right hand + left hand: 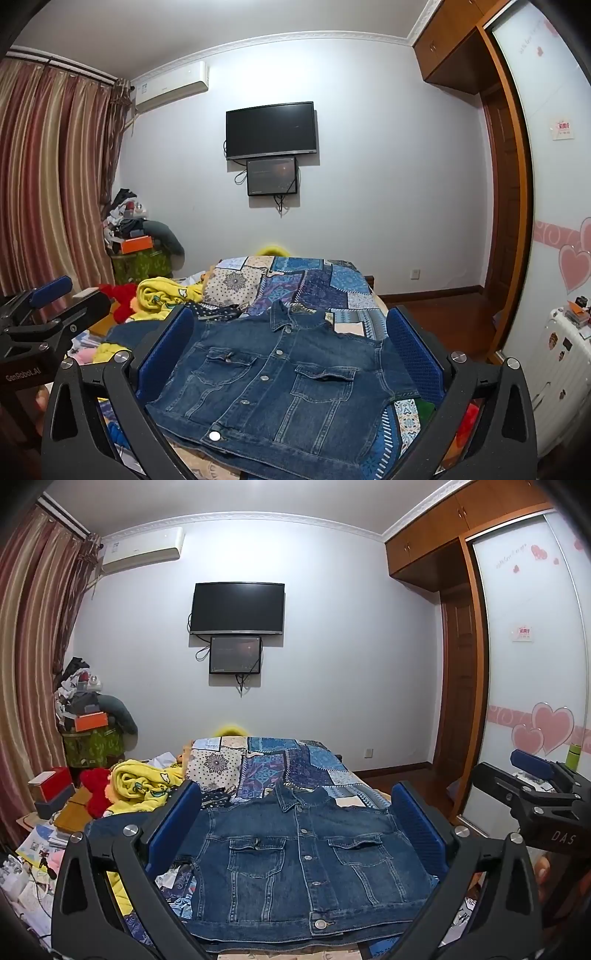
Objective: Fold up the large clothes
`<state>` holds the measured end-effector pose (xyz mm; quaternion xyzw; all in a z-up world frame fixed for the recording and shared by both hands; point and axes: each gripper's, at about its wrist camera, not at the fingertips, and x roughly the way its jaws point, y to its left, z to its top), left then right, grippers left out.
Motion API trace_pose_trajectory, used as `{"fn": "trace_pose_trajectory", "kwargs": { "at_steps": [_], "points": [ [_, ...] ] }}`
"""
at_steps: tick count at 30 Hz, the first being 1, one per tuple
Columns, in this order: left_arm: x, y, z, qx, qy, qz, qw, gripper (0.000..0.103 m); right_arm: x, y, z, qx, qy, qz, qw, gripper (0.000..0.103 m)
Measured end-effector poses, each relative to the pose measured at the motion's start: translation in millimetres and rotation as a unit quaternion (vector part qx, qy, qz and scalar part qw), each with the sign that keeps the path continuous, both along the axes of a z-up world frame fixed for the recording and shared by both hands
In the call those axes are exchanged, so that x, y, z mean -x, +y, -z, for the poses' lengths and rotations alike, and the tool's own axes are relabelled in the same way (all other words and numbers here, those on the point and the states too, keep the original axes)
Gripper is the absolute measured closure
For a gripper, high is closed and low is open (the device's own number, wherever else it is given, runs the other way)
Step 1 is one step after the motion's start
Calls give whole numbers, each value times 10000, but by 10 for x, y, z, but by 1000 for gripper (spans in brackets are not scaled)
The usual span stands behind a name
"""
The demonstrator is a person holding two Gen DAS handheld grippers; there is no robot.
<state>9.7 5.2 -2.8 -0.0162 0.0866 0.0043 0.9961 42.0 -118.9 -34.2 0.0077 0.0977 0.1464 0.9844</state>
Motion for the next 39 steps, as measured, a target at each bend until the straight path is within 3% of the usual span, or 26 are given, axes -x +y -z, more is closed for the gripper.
{"fn": "trace_pose_trajectory", "kwargs": {
  "at_steps": [39],
  "points": [
    [-119,53,56,43,134,-8,9999,0,-75,-39,31,-56,124,-2,9999,0]
  ]
}}
